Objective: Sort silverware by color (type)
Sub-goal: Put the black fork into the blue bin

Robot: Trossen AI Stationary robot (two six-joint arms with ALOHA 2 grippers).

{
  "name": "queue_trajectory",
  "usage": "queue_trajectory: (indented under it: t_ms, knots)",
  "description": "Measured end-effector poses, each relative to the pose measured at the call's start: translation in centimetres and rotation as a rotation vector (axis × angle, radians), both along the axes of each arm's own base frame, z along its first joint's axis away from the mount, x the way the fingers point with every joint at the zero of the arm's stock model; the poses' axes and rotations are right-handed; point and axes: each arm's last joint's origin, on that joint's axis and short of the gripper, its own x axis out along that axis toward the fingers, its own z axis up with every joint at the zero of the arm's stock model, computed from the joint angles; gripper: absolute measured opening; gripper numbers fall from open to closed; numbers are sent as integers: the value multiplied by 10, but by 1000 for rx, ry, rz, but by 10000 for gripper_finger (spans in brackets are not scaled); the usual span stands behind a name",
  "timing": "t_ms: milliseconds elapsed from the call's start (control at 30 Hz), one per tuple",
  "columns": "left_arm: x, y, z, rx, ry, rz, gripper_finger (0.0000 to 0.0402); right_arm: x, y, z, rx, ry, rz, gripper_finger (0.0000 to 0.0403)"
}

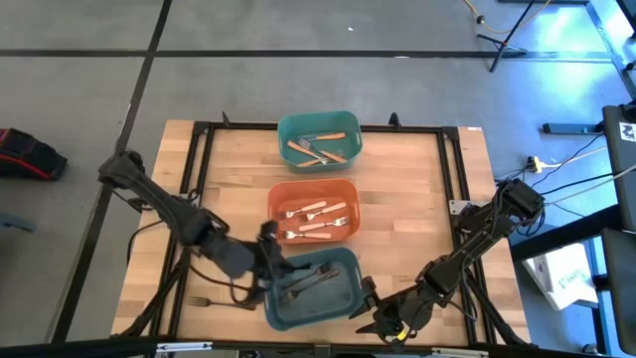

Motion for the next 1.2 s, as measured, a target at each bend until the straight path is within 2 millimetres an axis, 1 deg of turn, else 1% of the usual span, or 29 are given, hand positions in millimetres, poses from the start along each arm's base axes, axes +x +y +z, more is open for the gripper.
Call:
queue_trajectory:
  t_ms: [200,367,533,600,800,967,1067,1200]
  knots:
    - [34,-12,-43,64,84,29,14,0,0,0,-1,1,0,160]
    - [54,-23,-83,134,159,29,14,0,0,0,-1,1,0,160]
    - [72,-28,-116,155,199,36,14,0,0,-1,-7,7,0,160]
    - [76,-28,-126,169,223,38,14,0,0,-1,-7,7,0,160]
    - [83,-27,-145,163,265,73,14,0,0,-1,-7,7,1,160]
    - [84,-26,-146,146,269,78,16,0,0,-1,-7,7,0,160]
    - [84,-26,-146,137,278,67,32,0,0,-1,-7,7,0,160]
    - [84,-26,-146,122,287,51,69,0,0,-1,-7,8,0,160]
